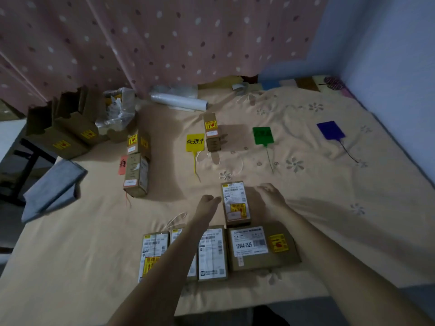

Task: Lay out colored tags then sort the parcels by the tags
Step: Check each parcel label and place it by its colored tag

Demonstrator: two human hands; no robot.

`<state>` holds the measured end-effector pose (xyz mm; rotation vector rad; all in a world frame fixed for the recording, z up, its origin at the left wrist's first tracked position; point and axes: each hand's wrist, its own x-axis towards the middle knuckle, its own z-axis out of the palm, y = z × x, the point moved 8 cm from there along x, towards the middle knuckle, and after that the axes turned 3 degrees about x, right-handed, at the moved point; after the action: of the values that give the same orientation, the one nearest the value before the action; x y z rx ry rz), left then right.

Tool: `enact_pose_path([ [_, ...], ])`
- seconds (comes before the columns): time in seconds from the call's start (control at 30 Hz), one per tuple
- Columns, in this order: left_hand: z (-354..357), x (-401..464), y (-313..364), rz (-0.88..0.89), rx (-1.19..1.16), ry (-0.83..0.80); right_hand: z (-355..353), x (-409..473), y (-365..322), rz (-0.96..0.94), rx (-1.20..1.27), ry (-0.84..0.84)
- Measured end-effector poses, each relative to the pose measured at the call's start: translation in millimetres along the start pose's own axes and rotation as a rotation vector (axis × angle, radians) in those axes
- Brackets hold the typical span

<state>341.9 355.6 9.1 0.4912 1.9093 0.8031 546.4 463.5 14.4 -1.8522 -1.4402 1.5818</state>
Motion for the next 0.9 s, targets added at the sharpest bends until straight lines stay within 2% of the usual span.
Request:
enact_pose_path([
  [0.23,27.1,-14.5,-14.4,-0.105,0.188,-0.014,30.6,-5.7,24.2,0.037,-0.110,-0.262],
  [0.33,31.7,-10.6,-13.3,-0.070,0.158,-0.022,45.2,-6.8,30.8,0.074,-0.113,-0.325],
  [0.43,34.6,-13.5,-8.9,-0.115,0.050,-0.026,52.3,-6.2,32.1,0.085,-0.084,-0.333],
  [0.67,31.9,-43.6,21.1,0.126,-0.163,-0.001,50.5,-14.5,13.1,0.083,0.202,-0.278],
  [0.77,23.3,-55.9,31.7,0.234,-0.169,-0.007,43.2,-21.7,1.6,0.048,0.249,-0.218],
  [0.9,9.7,-71.3,36.8,0.266,-0.271,-0.037,41.8,-32.7,-6.3,0.063,0.330,-0.256],
])
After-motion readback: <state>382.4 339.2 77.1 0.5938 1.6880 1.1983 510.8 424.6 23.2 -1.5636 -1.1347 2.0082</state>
